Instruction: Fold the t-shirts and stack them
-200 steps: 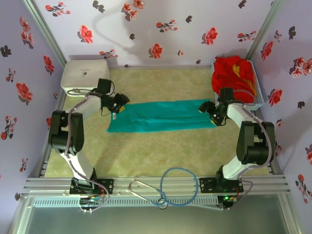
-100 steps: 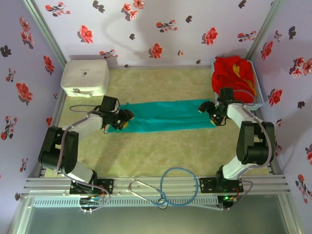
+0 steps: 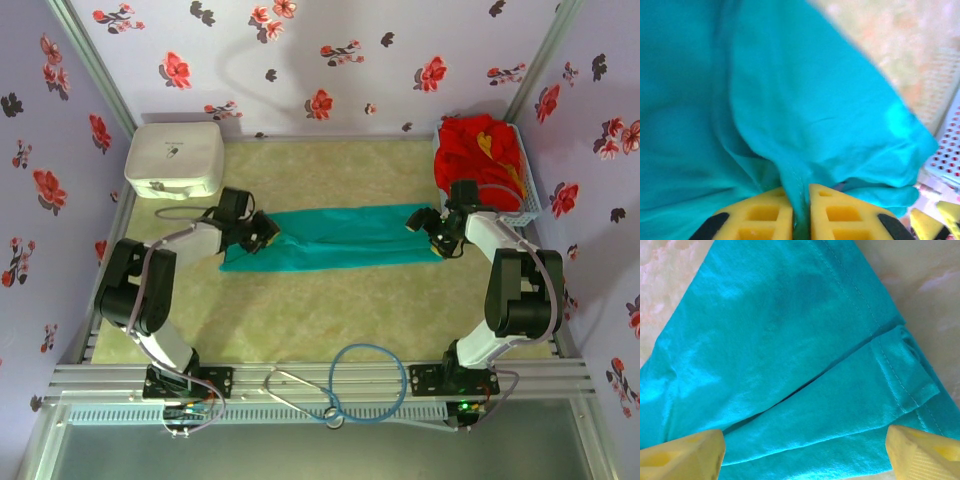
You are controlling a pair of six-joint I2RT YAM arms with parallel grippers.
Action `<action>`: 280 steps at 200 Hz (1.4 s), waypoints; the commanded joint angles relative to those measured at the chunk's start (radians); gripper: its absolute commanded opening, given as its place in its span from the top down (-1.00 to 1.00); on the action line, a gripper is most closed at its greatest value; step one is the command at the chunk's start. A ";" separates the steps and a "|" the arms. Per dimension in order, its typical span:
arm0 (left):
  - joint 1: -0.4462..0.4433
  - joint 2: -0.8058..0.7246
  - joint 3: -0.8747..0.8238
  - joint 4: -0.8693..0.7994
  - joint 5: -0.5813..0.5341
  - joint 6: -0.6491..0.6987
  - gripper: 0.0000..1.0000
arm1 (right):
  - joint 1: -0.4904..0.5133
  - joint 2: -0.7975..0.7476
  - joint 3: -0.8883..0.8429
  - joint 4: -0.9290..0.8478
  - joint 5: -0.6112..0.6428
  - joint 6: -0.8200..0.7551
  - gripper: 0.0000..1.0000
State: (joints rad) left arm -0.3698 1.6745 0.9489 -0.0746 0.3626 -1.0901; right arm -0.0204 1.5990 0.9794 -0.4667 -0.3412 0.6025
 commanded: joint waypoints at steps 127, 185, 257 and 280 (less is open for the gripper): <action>-0.066 0.302 0.517 -0.433 -0.167 0.305 0.28 | 0.011 0.007 -0.018 0.036 -0.033 0.014 -0.67; -0.037 0.066 0.330 -0.517 -0.250 0.348 0.09 | 0.073 0.005 0.004 0.002 0.033 -0.032 -0.70; -0.025 -0.005 0.005 -0.379 -0.232 0.260 0.07 | 0.084 0.127 -0.013 0.104 0.027 0.030 -0.69; 0.005 -0.022 -0.068 -0.357 -0.261 0.268 0.07 | 0.060 0.128 -0.057 0.110 0.055 0.024 -0.69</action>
State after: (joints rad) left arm -0.3981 1.6772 0.9398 -0.4622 0.1490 -0.8089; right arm 0.0605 1.7096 0.9752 -0.3653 -0.3367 0.6178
